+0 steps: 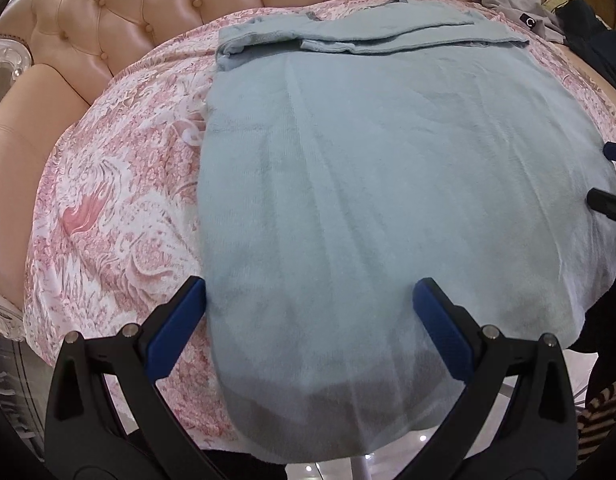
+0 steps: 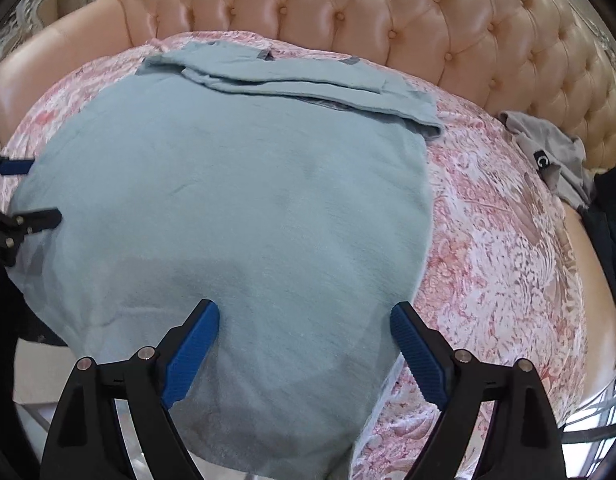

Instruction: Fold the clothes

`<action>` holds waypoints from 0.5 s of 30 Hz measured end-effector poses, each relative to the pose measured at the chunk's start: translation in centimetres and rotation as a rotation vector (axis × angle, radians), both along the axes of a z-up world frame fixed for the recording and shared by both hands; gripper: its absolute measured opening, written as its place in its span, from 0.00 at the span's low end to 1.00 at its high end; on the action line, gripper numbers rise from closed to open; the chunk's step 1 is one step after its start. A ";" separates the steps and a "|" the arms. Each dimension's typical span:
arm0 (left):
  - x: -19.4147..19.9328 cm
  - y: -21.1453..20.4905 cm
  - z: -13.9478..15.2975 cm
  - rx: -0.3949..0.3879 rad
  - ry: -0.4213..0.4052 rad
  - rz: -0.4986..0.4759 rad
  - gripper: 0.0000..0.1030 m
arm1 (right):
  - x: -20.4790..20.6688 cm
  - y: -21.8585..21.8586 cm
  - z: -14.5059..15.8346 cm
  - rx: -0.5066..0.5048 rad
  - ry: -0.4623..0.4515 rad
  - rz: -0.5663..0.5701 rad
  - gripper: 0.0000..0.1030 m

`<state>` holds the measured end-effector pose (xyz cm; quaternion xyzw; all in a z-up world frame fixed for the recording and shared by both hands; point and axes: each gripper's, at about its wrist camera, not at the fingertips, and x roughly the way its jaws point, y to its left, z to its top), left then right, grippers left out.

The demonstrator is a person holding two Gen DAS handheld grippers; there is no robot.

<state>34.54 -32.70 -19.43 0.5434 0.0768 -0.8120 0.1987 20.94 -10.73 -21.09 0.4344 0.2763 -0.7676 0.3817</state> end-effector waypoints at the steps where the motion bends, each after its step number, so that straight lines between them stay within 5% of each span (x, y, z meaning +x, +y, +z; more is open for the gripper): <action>1: 0.1 0.0 0.1 0.004 0.001 0.003 1.00 | 0.2 0.1 0.3 -0.017 0.001 0.002 0.86; 15: -0.5 -0.4 -0.2 0.015 -0.027 0.017 1.00 | -0.1 -0.5 -0.8 0.011 0.001 0.022 0.87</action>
